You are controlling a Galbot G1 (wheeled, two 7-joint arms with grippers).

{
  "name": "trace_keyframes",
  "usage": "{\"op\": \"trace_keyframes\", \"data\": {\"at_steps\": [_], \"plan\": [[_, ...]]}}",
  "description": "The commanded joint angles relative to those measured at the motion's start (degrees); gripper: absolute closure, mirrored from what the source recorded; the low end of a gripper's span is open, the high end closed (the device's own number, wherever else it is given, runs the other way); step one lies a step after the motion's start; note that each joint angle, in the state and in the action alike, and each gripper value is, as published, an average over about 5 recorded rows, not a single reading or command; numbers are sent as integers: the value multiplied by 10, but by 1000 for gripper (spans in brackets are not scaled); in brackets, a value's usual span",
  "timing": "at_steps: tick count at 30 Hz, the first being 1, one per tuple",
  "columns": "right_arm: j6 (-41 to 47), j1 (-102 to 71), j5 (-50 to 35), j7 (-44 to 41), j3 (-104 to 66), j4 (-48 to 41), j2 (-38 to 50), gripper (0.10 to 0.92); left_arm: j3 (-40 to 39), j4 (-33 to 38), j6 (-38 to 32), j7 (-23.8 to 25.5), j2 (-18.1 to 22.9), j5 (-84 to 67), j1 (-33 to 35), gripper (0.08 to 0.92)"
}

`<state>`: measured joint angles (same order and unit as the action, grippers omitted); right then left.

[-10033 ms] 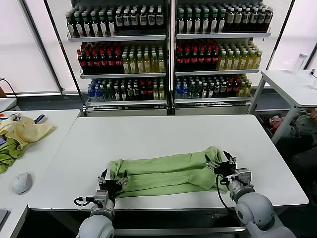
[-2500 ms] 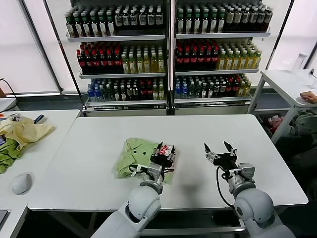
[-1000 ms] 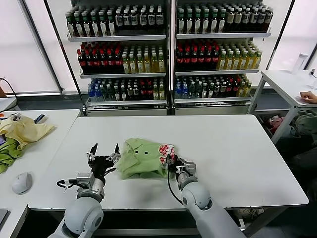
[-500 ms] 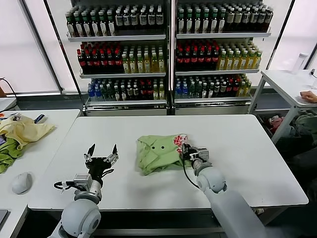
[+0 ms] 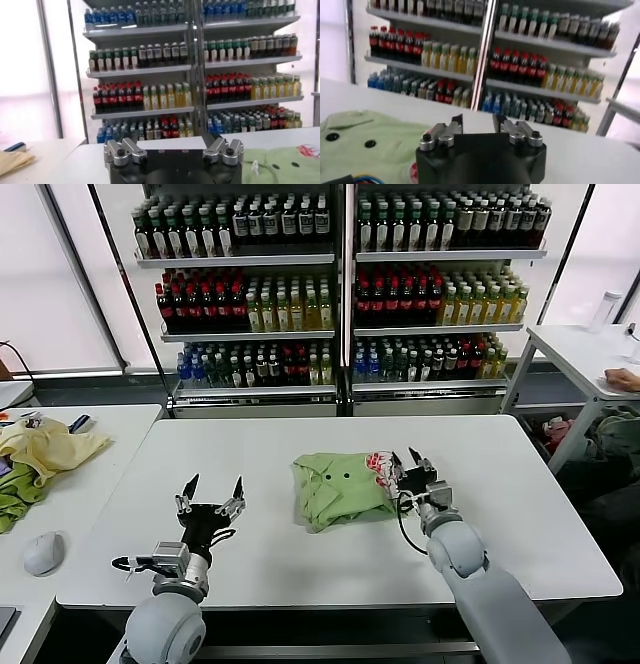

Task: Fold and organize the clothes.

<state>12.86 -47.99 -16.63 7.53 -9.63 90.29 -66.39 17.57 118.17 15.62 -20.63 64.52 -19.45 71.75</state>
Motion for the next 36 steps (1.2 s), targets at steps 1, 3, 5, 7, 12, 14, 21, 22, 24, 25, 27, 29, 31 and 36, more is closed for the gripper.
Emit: {"op": "trace_keyframes", "data": {"at_steps": [1,3,5,7,12,14,21,22,24,25,27,29,31,36], "plan": [[-91,-138,33,-3,-86,143,34,488,0,14,-25,27,7,13,17,177],[-88,-166,22,-2,-109,176,40,428,-1,20,-27,31,12,14,22,177],[-84,-189,6,-1,-128,202,43,367,-1,25,-28,34,16,16,27,177],[-84,-209,-8,-2,-146,221,43,315,-1,29,-30,36,20,18,31,177],[-81,-257,-15,-5,-181,258,36,213,2,37,-34,41,31,22,44,177],[-78,-277,-15,-7,-191,271,33,205,4,40,-36,43,36,24,49,177],[-73,-306,-14,-9,-208,289,25,203,5,55,-47,51,42,37,68,177],[-75,-307,-13,-9,-208,291,24,203,5,57,-48,52,43,38,71,177],[-78,-310,-8,-6,-209,295,23,203,6,59,-51,54,43,40,75,177],[-79,-311,-4,-4,-209,297,23,203,6,61,-52,55,44,41,77,177],[-77,-316,6,2,-209,302,21,203,7,63,-53,56,45,42,80,177],[-73,-320,13,6,-210,307,19,203,8,65,-54,57,46,42,83,177],[-70,-324,17,9,-211,311,16,203,8,68,-55,57,47,42,85,177],[-65,-329,21,15,-213,319,12,203,10,74,-57,59,48,44,92,177]]}}
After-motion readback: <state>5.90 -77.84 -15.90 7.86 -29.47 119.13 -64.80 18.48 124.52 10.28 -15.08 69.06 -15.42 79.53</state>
